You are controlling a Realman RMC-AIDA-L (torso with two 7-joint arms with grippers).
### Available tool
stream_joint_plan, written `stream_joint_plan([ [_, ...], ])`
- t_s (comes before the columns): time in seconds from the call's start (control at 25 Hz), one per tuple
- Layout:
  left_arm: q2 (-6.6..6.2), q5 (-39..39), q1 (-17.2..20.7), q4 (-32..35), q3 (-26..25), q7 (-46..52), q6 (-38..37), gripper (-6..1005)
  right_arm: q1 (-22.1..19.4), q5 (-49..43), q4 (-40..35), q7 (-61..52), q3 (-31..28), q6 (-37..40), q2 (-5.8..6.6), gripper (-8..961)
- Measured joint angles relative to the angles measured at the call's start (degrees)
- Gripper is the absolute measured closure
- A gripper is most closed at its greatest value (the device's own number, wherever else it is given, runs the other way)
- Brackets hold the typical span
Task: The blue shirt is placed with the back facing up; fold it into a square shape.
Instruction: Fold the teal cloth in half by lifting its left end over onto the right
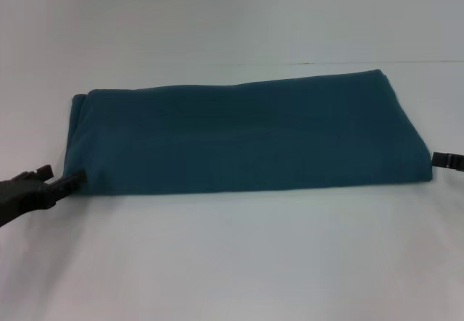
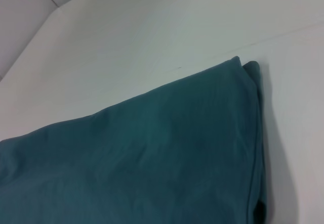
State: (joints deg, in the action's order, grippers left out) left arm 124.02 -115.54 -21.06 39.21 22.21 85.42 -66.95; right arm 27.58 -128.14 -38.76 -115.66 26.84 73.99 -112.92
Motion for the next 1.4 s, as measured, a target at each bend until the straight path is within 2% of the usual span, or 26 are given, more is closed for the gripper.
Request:
stream_joint_plan([
  [0.36, 0.00, -0.21, -0.22, -0.76, 0.38, -0.16, 0.38, 202, -0.16, 0.20, 0.00, 0.00, -0.04, 0.00, -0.09, 147],
  [0.56, 0.06, -0.21, -0.21, -0.83, 0.45, -0.01, 2.59, 243, -0.16, 0.24, 0.00, 0.00, -0.04, 0.01, -0.17, 146],
  [0.92, 0.09, -0.63, -0.18, -0.68, 1.12, 0.14, 3.20, 495, -0.21, 0.34, -0.01, 0.00, -0.04, 0.00, -0.37, 147],
  [1.32, 0.09, -1.17, -0.54, -0.48, 1.25, 0.38, 3.44, 959, -0.33, 0.03, 0.07, 0.00, -0.04, -0.06, -0.44, 146],
  [1.4, 0.09, -1.13, -0.55, -0.41, 1.21, 0.41, 3.40, 970, -0.33, 0.00, 0.14, 0.00, -0.02, -0.07, -0.45, 146],
])
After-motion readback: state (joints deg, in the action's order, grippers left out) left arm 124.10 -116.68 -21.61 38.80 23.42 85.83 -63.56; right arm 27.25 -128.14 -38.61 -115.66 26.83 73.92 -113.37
